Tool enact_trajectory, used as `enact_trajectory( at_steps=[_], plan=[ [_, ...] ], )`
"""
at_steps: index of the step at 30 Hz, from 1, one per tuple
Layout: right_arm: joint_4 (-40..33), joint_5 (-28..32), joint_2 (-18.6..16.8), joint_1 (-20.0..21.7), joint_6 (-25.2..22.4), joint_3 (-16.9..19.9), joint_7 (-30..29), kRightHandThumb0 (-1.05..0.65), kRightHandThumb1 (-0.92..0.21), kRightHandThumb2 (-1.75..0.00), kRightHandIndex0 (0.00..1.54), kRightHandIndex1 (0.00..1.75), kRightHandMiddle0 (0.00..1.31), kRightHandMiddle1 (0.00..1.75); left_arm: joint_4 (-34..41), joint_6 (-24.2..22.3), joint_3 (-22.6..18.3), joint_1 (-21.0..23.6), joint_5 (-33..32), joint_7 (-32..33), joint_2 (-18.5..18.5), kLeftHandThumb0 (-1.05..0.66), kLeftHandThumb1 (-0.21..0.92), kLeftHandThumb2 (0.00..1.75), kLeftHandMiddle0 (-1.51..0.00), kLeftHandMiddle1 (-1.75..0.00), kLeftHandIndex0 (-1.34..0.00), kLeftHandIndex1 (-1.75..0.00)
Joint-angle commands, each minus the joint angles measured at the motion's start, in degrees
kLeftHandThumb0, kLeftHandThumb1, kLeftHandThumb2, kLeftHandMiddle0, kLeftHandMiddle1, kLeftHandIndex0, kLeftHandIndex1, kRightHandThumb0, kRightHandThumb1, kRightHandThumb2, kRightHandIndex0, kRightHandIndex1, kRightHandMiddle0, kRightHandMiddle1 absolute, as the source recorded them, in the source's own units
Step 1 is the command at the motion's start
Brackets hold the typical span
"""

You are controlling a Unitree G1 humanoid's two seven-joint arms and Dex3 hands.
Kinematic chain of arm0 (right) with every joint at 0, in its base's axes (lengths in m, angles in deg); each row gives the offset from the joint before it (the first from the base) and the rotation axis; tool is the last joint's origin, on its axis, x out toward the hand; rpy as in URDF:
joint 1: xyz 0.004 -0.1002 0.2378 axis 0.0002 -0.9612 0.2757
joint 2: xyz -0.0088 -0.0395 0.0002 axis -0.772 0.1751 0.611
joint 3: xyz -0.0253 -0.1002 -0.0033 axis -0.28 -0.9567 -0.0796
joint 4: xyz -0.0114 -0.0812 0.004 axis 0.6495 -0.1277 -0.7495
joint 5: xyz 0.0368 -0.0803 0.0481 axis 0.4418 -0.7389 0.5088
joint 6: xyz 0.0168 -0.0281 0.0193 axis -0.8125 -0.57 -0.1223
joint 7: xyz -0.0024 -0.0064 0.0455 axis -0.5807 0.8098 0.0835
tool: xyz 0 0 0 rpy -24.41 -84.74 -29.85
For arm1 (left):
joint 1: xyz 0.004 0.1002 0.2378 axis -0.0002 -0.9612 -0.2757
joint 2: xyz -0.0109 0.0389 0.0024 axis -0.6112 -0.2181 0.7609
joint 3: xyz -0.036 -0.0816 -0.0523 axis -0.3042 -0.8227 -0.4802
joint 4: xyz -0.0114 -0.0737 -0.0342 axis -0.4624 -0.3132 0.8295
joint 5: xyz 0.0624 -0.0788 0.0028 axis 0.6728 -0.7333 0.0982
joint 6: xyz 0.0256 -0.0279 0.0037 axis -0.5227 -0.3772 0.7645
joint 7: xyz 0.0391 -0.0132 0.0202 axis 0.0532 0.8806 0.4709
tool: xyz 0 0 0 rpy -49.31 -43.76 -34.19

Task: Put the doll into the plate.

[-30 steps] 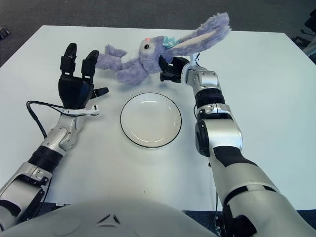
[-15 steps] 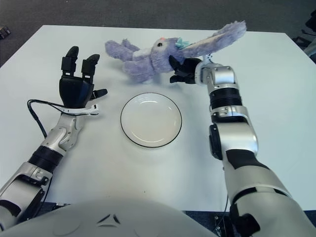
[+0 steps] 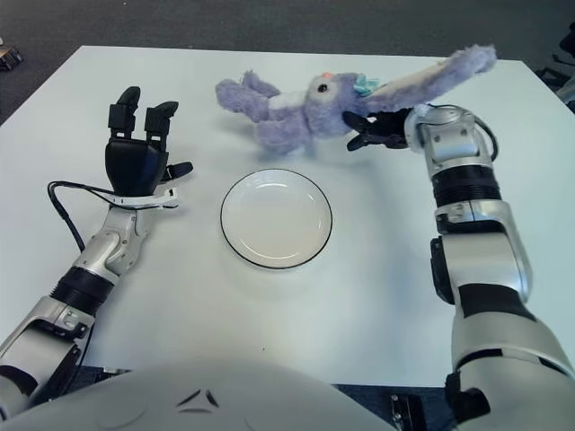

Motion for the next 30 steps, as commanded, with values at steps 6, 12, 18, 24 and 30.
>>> enact_trajectory(
  at_steps=[6, 12, 18, 24, 30],
  plan=[
    [6.6, -7.2, 3.5, 0.5, 15.7, -4.1, 0.8, -0.81, -0.92, -0.57, 0.23, 1.08, 0.0, 0.65, 0.5, 1.2, -0.6, -0.5, -1.5, -0.8, -0.3, -0.46, 0.28, 1.02, 0.0, -0.57, 0.0, -1.13],
    [7.7, -11.5, 5.5, 0.9, 23.6, -6.4, 1.3, -0.78, -0.92, -0.5, 0.27, 1.05, 0.0, 0.74, 0.7, 1.6, -0.7, -0.7, -2.2, -0.9, -0.3, -0.42, 0.26, 1.04, 0.0, -0.58, 0.0, -1.15],
    [7.5, -14.7, 6.6, 1.0, 27.3, -7.7, 1.8, -0.72, -0.92, -0.46, 0.28, 0.98, 0.0, 0.74, 0.7, 2.2, -0.7, -0.7, -2.6, -0.9, -0.3, -0.39, 0.24, 1.07, 0.0, -0.62, 0.0, -1.17],
    [6.4, -18.6, 7.7, 0.9, 30.4, -10.0, 1.6, -0.68, -0.92, -0.48, 0.26, 0.9, 0.0, 0.55, 0.8, 2.1, -0.7, -0.8, -2.2, -0.6, -0.2, -0.41, 0.24, 1.07, 0.0, -0.61, 0.0, -1.16],
    [6.3, -20.8, 8.1, 0.7, 34.1, -10.6, 0.5, -0.74, -0.92, -0.51, 0.04, 0.65, 0.0, 0.39, 1.3, 2.1, -0.7, -1.0, -2.3, -0.7, 0.0, -0.42, 0.24, 1.07, 0.0, -0.6, 0.0, -1.16]
  ],
)
